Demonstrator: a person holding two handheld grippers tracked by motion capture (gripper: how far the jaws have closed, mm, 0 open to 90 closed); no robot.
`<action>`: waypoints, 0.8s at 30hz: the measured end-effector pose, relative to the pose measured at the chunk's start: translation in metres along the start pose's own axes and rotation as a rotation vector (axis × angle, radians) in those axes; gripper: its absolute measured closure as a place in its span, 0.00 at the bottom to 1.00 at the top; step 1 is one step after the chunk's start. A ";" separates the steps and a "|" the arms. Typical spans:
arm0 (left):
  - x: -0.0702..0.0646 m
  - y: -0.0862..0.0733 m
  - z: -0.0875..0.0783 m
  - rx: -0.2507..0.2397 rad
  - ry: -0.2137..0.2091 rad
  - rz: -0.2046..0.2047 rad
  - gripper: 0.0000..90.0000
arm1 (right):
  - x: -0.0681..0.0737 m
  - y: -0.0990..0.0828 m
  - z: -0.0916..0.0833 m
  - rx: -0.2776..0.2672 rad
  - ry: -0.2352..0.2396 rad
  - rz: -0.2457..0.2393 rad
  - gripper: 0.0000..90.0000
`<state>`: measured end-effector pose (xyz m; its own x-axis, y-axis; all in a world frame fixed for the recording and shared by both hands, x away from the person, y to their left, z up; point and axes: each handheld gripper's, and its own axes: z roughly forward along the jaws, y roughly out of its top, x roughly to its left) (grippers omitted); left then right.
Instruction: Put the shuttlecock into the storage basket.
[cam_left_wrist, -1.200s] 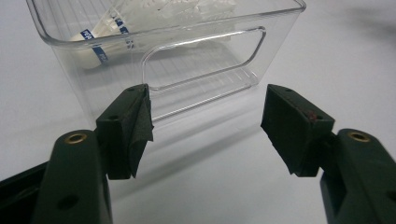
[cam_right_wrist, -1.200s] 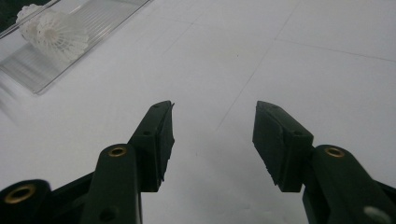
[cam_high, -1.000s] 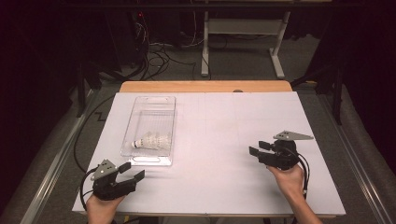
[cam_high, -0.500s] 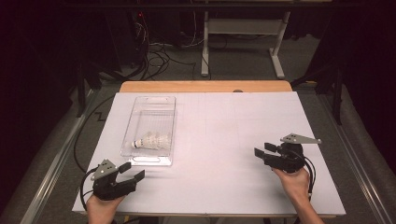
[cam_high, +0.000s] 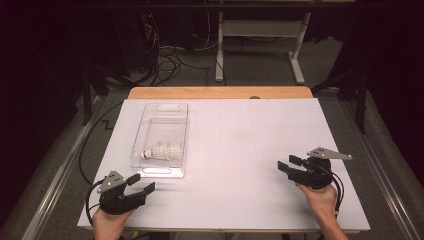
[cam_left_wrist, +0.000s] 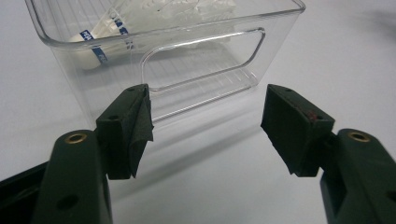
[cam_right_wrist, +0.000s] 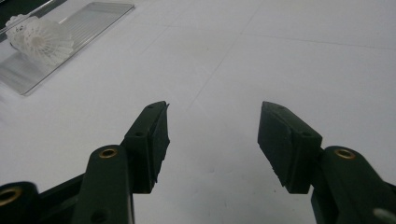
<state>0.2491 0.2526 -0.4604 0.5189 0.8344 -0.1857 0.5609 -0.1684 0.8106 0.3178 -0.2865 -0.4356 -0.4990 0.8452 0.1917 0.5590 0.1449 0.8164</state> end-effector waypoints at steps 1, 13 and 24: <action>0.000 0.000 0.000 0.000 0.000 0.000 0.38 | 0.000 -0.001 -0.001 0.000 -0.001 0.006 0.48; 0.000 0.000 -0.001 -0.001 0.000 -0.001 0.38 | -0.006 -0.011 -0.006 -0.013 -0.009 0.026 0.46; 0.000 0.000 -0.001 -0.006 0.001 -0.004 0.38 | -0.007 -0.019 -0.009 -0.014 -0.016 0.024 0.46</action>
<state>0.2486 0.2534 -0.4601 0.5163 0.8355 -0.1883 0.5589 -0.1621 0.8133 0.3046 -0.2995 -0.4479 -0.4751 0.8563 0.2024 0.5609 0.1175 0.8195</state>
